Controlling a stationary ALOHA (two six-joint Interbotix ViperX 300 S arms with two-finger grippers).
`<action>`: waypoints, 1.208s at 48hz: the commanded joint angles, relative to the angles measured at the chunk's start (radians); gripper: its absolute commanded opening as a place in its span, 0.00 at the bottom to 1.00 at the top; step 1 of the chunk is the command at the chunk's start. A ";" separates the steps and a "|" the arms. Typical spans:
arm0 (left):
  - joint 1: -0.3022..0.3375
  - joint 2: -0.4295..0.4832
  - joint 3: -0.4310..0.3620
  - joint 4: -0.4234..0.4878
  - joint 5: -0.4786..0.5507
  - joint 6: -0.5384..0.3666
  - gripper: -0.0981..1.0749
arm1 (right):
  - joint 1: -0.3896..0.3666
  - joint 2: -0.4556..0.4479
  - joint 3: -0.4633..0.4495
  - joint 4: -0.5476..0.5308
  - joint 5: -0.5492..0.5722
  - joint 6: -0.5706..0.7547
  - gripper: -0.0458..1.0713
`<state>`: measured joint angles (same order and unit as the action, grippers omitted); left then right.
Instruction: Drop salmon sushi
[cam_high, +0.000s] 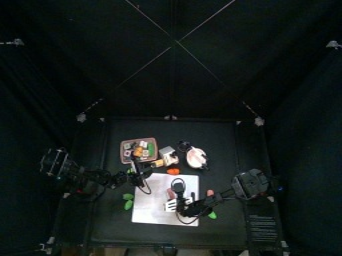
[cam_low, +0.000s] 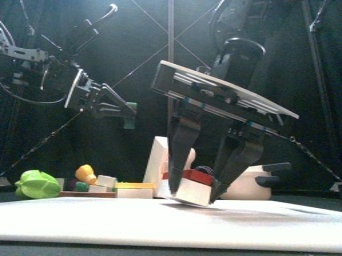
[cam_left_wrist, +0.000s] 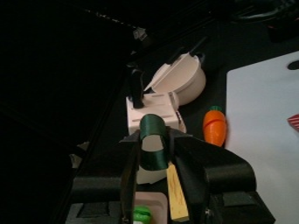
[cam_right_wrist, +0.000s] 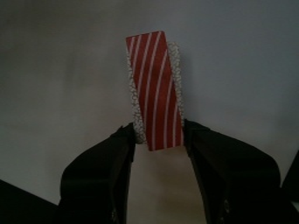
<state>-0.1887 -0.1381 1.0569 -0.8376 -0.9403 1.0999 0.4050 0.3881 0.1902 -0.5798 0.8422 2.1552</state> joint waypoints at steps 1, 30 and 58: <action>-0.002 -0.014 -0.009 -0.009 -0.011 -0.002 0.69 | 0.015 -0.015 -0.060 0.031 0.074 0.002 0.41; -0.003 -0.014 -0.003 -0.031 -0.011 0.000 0.69 | 0.020 0.017 -0.083 0.005 0.009 -0.005 0.55; -0.003 -0.014 -0.002 -0.029 -0.009 0.000 0.69 | 0.020 -0.002 -0.077 -0.080 0.008 -0.038 0.75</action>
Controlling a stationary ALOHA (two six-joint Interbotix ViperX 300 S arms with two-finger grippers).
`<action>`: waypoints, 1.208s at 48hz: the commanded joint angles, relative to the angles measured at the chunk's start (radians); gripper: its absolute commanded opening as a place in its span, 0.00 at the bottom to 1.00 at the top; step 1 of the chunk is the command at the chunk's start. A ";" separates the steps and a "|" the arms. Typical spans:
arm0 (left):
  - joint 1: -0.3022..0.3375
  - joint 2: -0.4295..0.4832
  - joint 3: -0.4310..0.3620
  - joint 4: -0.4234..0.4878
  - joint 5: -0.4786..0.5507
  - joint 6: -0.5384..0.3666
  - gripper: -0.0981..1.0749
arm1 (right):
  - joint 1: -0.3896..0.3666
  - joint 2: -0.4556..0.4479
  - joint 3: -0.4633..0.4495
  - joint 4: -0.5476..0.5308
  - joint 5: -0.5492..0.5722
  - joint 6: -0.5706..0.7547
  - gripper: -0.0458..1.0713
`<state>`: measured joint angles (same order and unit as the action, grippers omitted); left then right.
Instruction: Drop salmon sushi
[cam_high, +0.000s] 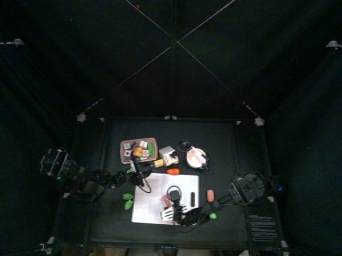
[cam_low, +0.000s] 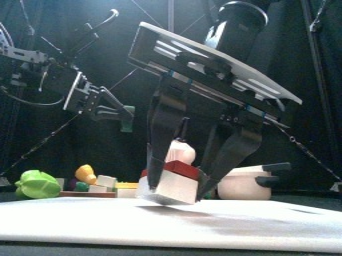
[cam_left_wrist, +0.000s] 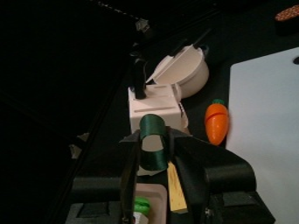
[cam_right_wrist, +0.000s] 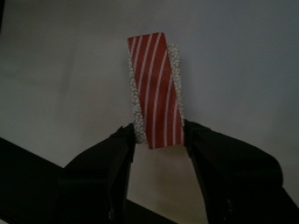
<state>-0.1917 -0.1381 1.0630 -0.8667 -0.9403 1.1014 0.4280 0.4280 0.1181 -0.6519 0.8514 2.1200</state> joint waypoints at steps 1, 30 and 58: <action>0.000 -0.012 -0.008 -0.002 -0.009 -0.002 0.69 | -0.003 -0.041 -0.002 -0.008 0.000 -0.003 0.75; 0.000 -0.014 -0.003 -0.002 -0.011 -0.002 0.69 | -0.015 -0.083 0.075 -0.018 0.006 0.008 0.97; 0.000 -0.012 0.002 -0.058 -0.008 -0.005 0.69 | -0.029 -0.252 0.166 -0.164 0.015 -0.005 0.97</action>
<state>-0.1902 -0.1381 1.0738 -0.9112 -0.9403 1.0999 0.4096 0.2638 0.2608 -0.7931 0.8621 2.1154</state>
